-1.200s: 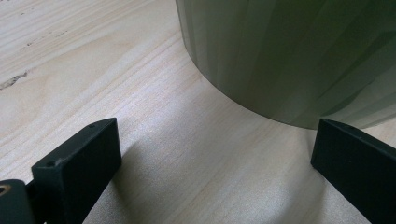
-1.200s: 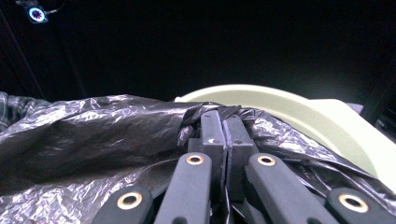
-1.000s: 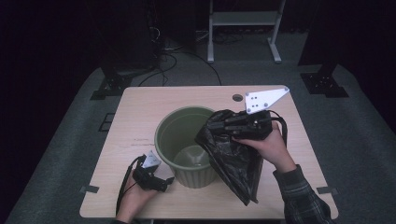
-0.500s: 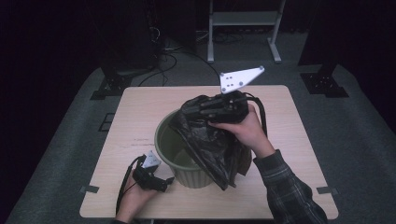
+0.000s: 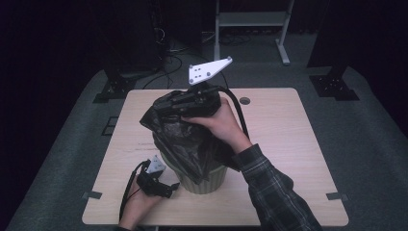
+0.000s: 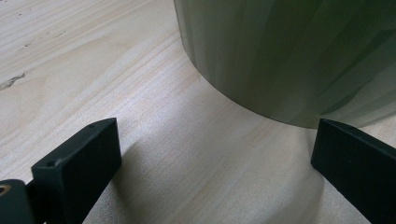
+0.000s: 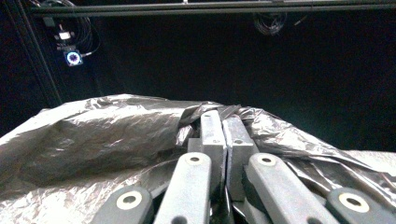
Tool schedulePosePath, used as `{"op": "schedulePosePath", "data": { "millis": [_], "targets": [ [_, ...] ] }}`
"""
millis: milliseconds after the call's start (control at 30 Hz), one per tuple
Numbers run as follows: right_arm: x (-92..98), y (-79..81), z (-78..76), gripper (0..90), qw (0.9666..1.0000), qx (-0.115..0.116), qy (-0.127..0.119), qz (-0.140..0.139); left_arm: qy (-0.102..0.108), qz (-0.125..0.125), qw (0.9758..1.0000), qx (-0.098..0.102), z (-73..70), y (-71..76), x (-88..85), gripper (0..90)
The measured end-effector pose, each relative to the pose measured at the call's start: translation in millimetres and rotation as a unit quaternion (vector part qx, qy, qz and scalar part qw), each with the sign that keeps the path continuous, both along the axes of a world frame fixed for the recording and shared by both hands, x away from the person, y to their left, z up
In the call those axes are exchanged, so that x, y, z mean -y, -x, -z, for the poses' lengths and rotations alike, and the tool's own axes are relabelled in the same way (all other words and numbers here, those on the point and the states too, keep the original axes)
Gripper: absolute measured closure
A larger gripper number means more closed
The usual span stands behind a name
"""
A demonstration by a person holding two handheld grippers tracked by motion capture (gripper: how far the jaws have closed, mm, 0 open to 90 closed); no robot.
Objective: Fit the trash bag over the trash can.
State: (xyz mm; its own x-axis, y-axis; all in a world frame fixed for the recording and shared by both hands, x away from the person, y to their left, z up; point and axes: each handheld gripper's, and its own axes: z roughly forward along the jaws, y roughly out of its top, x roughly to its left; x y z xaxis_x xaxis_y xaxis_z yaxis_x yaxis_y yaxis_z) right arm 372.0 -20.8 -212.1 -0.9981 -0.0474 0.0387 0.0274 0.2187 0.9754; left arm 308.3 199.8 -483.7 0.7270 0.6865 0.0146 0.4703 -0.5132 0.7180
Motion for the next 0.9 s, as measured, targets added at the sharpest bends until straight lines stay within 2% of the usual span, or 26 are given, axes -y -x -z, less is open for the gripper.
{"op": "schedulePosePath", "data": {
  "millis": [33,133,233,267,433,500,567,667,700,733,833,867,900],
  "targets": [
    [-10.8,0.8,-0.9,89.5,0.9999,-0.001,-0.007,-0.008,0.0,0.0,1.0,0.0,0.0,0.0,0.0,0.2],
    [-19.8,1.6,-1.2,89.5,0.9998,-0.004,-0.01,-0.016,0.0,0.0,1.0,0.0,0.0,0.0,0.0,0.2],
    [-40.7,3.8,-1.4,89.4,0.9994,-0.008,-0.014,-0.03,-0.001,0.002,1.0,0.0,0.0,0.0,0.0,0.1],
    [-40.7,3.8,-1.4,89.4,0.9994,-0.008,-0.014,-0.03,-0.001,0.002,1.0,0.0,0.0,0.0,0.0,0.1],
    [-65.4,15.3,0.5,89.4,0.9986,-0.009,-0.021,-0.048,-0.001,0.003,1.0,0.0,0.0,0.0,-0.2,0.0],
    [-68.3,17.3,1.5,89.5,0.9985,-0.009,-0.022,-0.05,-0.001,0.003,1.0,0.0,0.0,0.0,-0.2,0.0],
    [-71.8,22.6,4.6,89.4,0.9986,-0.001,-0.009,-0.053,-0.001,0.003,1.0,-0.002,-0.1,0.4,-0.2,0.0],
    [-64.7,23.9,10.2,89.4,0.9989,0.004,0.001,-0.046,0.0,0.006,1.0,-0.001,-0.1,0.1,-0.3,0.0],
    [-54.2,20.0,14.9,89.4,0.9993,-0.004,0.003,-0.038,0.0,0.006,1.0,-0.001,0.0,0.1,-0.3,0.0],
    [-54.2,20.0,14.9,89.4,0.9993,-0.004,0.003,-0.038,0.0,0.006,1.0,-0.001,0.0,0.1,-0.3,0.0],
    [-38.6,13.6,21.2,89.4,0.9997,-0.013,0.003,-0.022,-0.001,0.004,1.0,0.0,0.0,0.2,-0.2,0.0],
    [-25.8,9.0,26.0,89.4,0.9997,-0.02,0.004,-0.011,0.0,0.004,1.0,0.002,0.3,0.2,0.0,0.0],
    [-25.8,9.0,26.0,89.4,0.9997,-0.02,0.004,-0.011,0.0,0.004,1.0,0.002,0.3,0.2,0.0,0.0]
  ]
}}
